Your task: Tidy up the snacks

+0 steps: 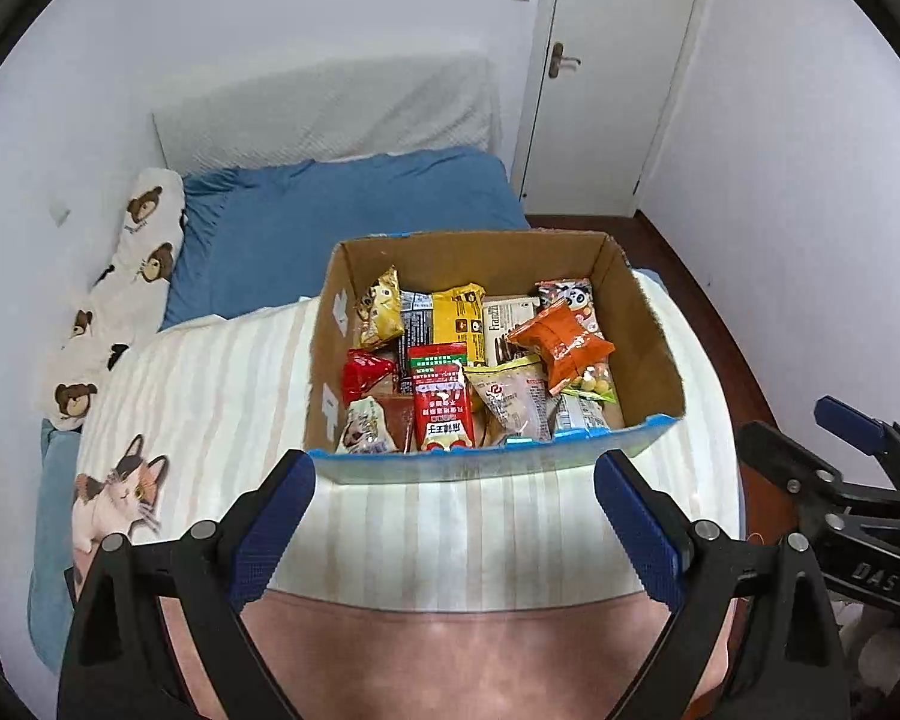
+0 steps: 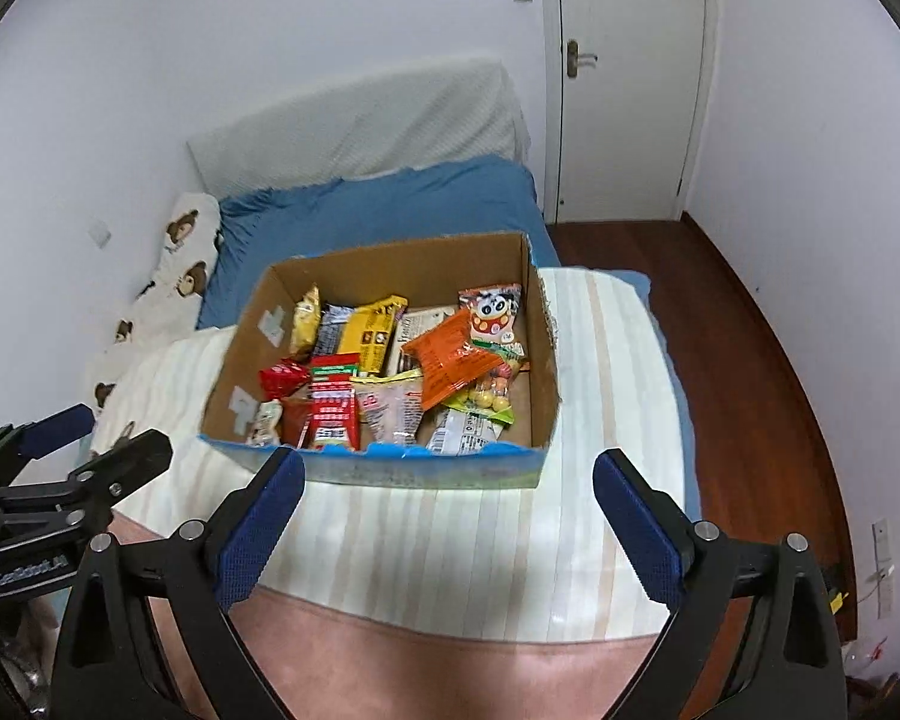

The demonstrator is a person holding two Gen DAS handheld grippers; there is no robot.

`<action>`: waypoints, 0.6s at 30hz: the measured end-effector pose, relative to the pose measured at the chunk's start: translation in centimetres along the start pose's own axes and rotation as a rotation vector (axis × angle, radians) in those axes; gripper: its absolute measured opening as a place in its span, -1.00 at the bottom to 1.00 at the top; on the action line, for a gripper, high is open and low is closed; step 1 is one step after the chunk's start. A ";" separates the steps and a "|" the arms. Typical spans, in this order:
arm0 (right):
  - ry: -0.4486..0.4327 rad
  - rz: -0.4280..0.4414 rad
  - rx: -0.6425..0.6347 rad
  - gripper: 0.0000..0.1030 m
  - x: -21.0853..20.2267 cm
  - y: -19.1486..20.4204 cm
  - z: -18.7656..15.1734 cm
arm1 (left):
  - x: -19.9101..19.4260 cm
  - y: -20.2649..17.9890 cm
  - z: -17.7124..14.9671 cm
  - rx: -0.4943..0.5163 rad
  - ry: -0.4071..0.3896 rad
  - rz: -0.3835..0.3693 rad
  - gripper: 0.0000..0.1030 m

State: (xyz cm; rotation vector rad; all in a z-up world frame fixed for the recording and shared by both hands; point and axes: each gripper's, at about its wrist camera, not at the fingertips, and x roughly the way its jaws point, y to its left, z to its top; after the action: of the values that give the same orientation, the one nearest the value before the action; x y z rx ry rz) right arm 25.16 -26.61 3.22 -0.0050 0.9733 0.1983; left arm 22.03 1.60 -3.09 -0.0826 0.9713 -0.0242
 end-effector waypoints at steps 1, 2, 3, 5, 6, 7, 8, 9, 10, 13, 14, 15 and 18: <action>-0.009 0.001 0.000 0.92 -0.8 0.1 -0.3 | -0.7 0.0 -0.5 -0.002 -0.012 0.002 0.85; -0.019 0.002 0.001 0.92 -1.8 0.1 -0.7 | -1.4 0.0 -0.8 -0.002 -0.023 0.002 0.85; -0.031 0.004 0.000 0.92 -3.0 0.2 -1.1 | -2.1 -0.1 -1.1 -0.003 -0.033 0.007 0.85; -0.055 0.006 0.000 0.92 -5.0 0.5 -2.0 | -3.7 -0.1 -1.9 -0.001 -0.057 0.015 0.85; -0.065 0.007 0.000 0.92 -6.0 0.6 -2.4 | -4.5 -0.1 -2.4 -0.001 -0.068 0.024 0.85; -0.076 0.005 -0.003 0.94 -6.9 0.8 -2.8 | -5.5 -0.2 -2.9 0.001 -0.079 0.041 0.85; -0.085 0.000 -0.006 0.97 -7.5 0.9 -3.1 | -6.1 -0.4 -3.3 0.005 -0.086 0.055 0.85; -0.101 -0.007 -0.009 0.97 -8.7 1.1 -3.6 | -6.7 -0.4 -3.6 0.009 -0.095 0.058 0.85; -0.109 -0.007 -0.009 0.97 -9.5 1.3 -4.0 | -7.5 -0.4 -4.1 0.011 -0.100 0.058 0.85; -0.135 -0.016 -0.021 0.97 -11.7 1.9 -4.9 | -9.5 -0.1 -5.1 0.008 -0.130 0.068 0.85; -0.144 -0.017 -0.027 0.97 -12.4 2.1 -5.2 | -10.1 0.0 -5.4 0.011 -0.140 0.075 0.85; -0.154 -0.018 -0.033 0.97 -13.2 2.4 -5.5 | -10.5 0.0 -5.6 0.014 -0.146 0.083 0.85; -0.178 -0.011 -0.042 0.98 -15.1 2.9 -6.0 | -11.6 0.2 -6.2 0.016 -0.148 0.080 0.85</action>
State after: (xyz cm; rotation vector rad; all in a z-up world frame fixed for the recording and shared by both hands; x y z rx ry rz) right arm 11.50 -26.80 12.45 -0.0312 0.7916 0.2055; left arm 10.35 2.12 3.00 -0.0304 0.8261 0.0476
